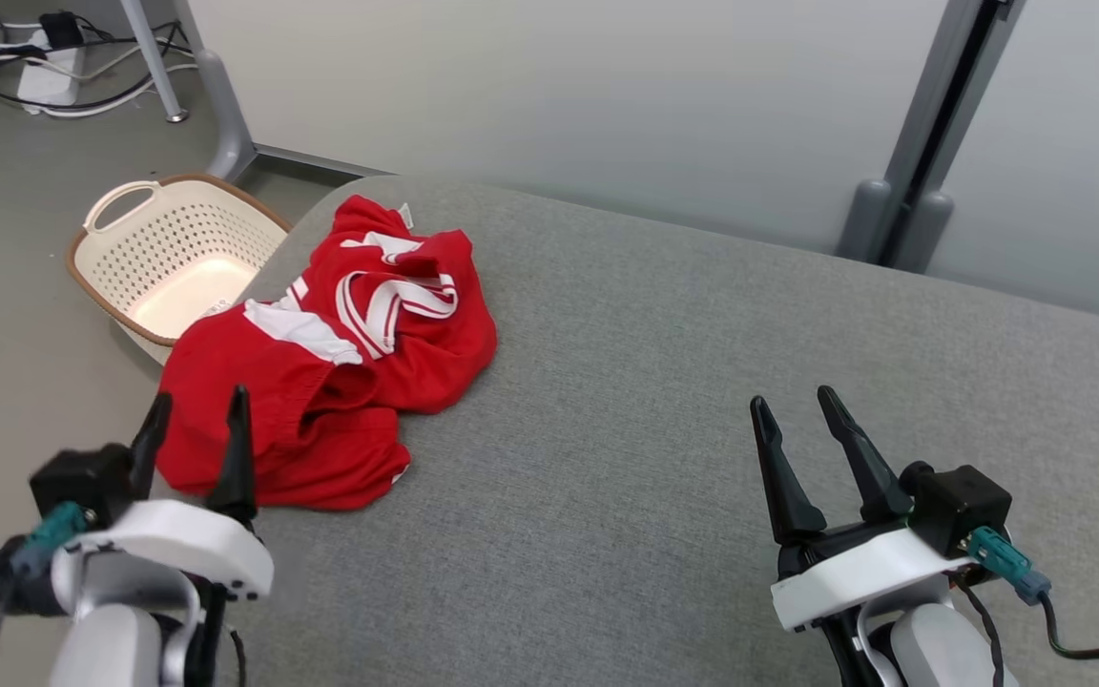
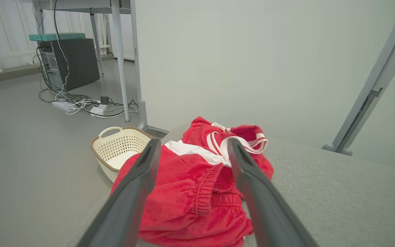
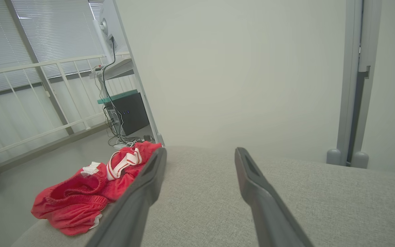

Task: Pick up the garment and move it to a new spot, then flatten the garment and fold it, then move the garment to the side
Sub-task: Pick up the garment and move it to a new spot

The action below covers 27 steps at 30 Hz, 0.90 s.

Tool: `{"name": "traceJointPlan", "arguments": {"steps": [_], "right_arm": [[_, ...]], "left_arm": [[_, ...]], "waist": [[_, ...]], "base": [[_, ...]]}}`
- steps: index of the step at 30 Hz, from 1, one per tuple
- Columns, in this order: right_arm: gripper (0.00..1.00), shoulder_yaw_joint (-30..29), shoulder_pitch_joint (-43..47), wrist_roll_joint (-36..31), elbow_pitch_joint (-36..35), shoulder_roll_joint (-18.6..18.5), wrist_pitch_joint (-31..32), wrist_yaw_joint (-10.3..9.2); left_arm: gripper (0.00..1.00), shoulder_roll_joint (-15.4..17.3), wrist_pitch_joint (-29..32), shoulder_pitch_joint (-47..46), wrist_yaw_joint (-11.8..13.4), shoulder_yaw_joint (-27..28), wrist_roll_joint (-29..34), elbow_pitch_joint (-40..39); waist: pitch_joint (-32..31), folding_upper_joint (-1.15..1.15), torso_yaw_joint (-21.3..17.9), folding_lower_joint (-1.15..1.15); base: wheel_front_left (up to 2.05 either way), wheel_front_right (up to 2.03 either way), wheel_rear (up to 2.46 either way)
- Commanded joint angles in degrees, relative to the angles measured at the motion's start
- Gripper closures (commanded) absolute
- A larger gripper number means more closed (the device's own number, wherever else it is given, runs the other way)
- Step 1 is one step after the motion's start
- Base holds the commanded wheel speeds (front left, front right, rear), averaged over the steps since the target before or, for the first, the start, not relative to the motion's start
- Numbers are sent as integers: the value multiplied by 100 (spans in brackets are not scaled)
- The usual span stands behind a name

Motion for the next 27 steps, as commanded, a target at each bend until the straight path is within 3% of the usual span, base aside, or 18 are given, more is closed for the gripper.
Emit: {"name": "traceJointPlan", "arguments": {"steps": [1,10,14,21,27], "right_arm": [[0,9,-62,-32,-11,-19,-9,0],[0,0,-314,-196,42,-20,-9,0],[0,27,-400,-219,62,-21,-8,0],[0,37,-513,-239,42,-21,-9,0],[0,30,-549,-229,26,-33,-9,0]], "left_arm": [[0,146,382,-232,-85,83,-178,-26],[0,848,2708,-1114,-318,72,-782,378],[0,1133,3475,-1362,-416,-105,-1042,759],[0,1432,4026,-1493,-463,-369,-1299,1303],[0,1574,4039,-1572,-464,-446,-1343,1835]], "waist": [[119,0,-122,0],[517,0,-605,0],[639,0,-812,0],[850,0,-1054,0],[920,0,-1150,0]], "base": [[0,0,0],[0,0,0],[0,0,0],[0,0,0],[0,0,0]]}}
